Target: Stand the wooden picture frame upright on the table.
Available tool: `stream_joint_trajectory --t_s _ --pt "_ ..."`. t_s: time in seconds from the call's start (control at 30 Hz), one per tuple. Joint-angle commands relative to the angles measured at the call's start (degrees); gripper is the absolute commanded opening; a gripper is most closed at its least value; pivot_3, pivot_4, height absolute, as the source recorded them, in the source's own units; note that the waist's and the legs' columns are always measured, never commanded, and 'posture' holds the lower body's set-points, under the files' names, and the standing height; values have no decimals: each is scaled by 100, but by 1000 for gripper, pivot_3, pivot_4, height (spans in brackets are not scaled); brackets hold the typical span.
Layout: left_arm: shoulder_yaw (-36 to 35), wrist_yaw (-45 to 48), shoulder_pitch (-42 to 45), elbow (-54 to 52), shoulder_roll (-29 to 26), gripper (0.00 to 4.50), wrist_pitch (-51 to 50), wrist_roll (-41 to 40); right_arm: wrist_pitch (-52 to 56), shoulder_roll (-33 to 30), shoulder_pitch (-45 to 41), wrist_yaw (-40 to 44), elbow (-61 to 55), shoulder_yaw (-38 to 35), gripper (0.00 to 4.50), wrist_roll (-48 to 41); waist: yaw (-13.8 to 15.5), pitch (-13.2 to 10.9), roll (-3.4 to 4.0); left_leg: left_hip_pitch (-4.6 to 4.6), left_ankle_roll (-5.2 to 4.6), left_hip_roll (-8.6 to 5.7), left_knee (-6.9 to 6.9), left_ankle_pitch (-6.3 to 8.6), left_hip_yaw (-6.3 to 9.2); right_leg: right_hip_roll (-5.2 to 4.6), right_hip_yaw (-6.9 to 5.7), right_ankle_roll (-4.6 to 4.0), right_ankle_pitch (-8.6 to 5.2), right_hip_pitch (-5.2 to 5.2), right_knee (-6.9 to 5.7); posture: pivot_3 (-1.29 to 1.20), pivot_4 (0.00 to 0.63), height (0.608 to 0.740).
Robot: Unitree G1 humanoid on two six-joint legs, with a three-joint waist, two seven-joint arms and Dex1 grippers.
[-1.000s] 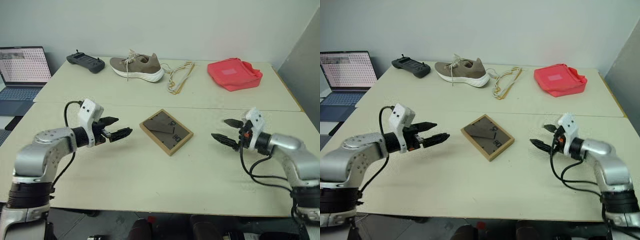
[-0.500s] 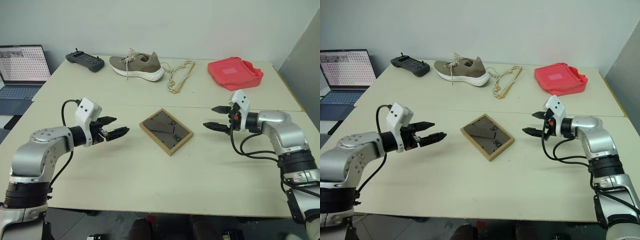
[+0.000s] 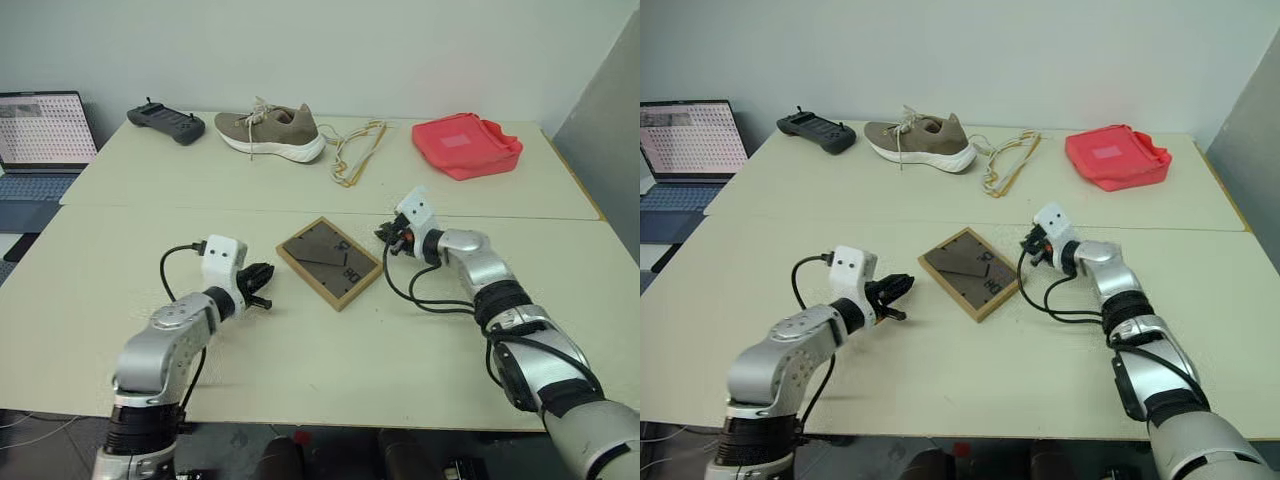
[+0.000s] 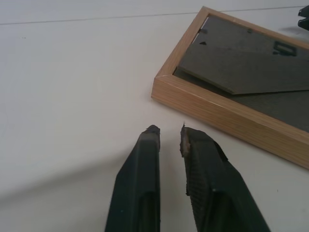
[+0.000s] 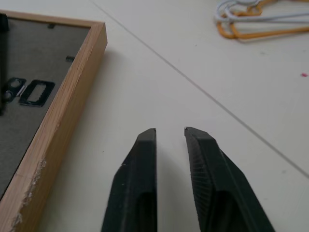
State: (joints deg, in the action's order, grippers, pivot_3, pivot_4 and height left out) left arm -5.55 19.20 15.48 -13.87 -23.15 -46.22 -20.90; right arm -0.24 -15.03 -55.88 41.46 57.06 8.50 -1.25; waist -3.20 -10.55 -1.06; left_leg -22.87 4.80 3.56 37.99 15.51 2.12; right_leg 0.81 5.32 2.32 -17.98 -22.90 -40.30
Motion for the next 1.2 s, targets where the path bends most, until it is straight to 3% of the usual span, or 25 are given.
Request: stream_joint_trajectory --t_s 0.03,0.33,0.57,0.8,0.97,1.13,1.2 --pt "175 -199 238 135 108 6 99 249 -91 130 -52 265 -281 -14 27 -8 -1 0 0 0 7 0 0 -4 -1 0 1 0 0 -2 -4 0 150 740" --pt "920 235 699 402 208 6 27 384 1087 9 996 1017 -2471 125 27 -281 38 1 1 -1 12 -1 3 -7 3 -1 -3 0 0 -4 -13 0 150 740" --pt "1434 821 761 70 1 6 -318 320 2396 -534 2255 1148 -4846 208 27 -512 95 1 1 -1 1 -4 3 -1 4 1 -3 0 0 -3 -12 0 150 740" --pt "1856 1244 873 -40 -132 6 -463 377 3412 -1124 2935 1300 -6277 52 27 -924 141 1 1 0 -4 -8 5 2 5 2 0 1 -1 -1 -8 0 150 740" --pt "1938 1491 941 -95 -277 6 -564 365 3699 -1454 3148 1301 -6587 -100 27 -1093 145 1 1 -1 -4 -10 6 2 7 3 -1 1 -1 3 -2 0 150 740" --pt "1434 2363 759 -134 -1295 6 -704 54 3080 -1806 3070 992 -5948 -170 27 -645 125 1 0 3 -5 -9 3 3 9 8 1 0 -1 3 -1 0 150 740" --pt "966 2733 774 -64 -1577 385 -1101 -446 2970 -1816 3004 910 -5767 -190 0 -609 109 1 0 5 -5 -8 0 3 8 10 3 0 -2 0 -1 0 150 740"
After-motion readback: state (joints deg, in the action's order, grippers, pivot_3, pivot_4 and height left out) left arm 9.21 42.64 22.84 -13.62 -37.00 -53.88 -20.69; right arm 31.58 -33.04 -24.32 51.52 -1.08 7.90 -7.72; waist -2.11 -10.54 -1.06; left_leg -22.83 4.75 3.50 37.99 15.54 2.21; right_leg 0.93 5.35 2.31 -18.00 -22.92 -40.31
